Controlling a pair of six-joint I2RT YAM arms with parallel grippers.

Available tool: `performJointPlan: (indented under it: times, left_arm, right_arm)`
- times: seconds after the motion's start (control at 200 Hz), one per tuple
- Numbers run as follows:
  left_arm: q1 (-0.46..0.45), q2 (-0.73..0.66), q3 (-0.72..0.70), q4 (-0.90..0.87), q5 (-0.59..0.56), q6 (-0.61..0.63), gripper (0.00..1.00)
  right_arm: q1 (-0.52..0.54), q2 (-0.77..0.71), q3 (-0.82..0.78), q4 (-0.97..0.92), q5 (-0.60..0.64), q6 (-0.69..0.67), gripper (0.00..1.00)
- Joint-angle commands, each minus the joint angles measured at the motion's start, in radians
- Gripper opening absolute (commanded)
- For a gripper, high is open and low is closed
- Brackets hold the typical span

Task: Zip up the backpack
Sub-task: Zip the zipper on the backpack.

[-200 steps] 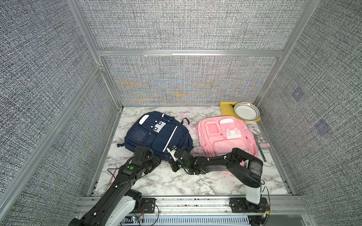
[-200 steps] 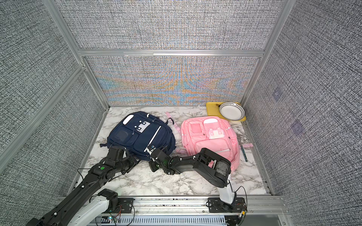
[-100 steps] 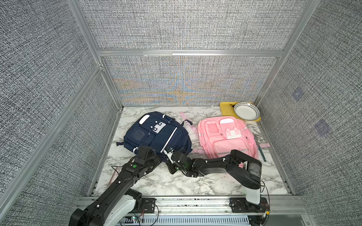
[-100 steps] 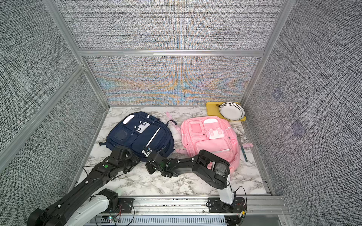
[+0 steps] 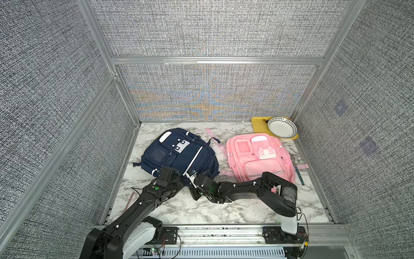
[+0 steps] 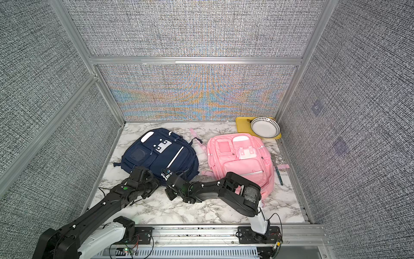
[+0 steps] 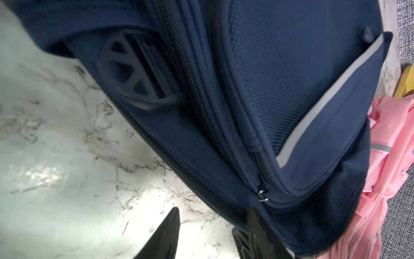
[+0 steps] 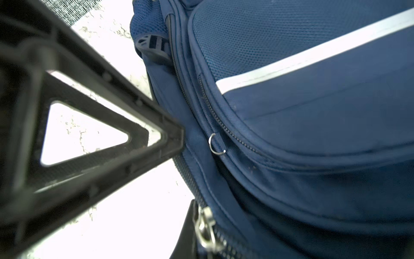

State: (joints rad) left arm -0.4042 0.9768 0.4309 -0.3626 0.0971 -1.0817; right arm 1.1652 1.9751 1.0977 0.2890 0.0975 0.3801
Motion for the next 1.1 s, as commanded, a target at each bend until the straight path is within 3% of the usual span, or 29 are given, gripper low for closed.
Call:
performJointPlan:
  times: [0.0, 0.355, 0.811, 1.096]
  left_arm:
    - [-0.001, -0.008, -0.010, 0.013, -0.017, -0.018, 0.54]
    - [0.000, -0.082, -0.032, -0.011, -0.123, -0.061, 0.56]
    - [0.001, 0.030, -0.014, 0.016, -0.169, -0.041, 0.03]
    - [0.016, 0.068, 0.003, -0.012, -0.193, -0.018, 0.00]
  right_arm:
    - [0.011, 0.010, 0.025, 0.036, 0.005, -0.023, 0.00]
    - [0.025, 0.033, 0.033, 0.042, -0.017, -0.029, 0.00]
    - [0.032, 0.033, 0.025, 0.014, -0.030, -0.044, 0.00]
    - [0.029, 0.013, -0.008, -0.027, -0.033, -0.055, 0.00]
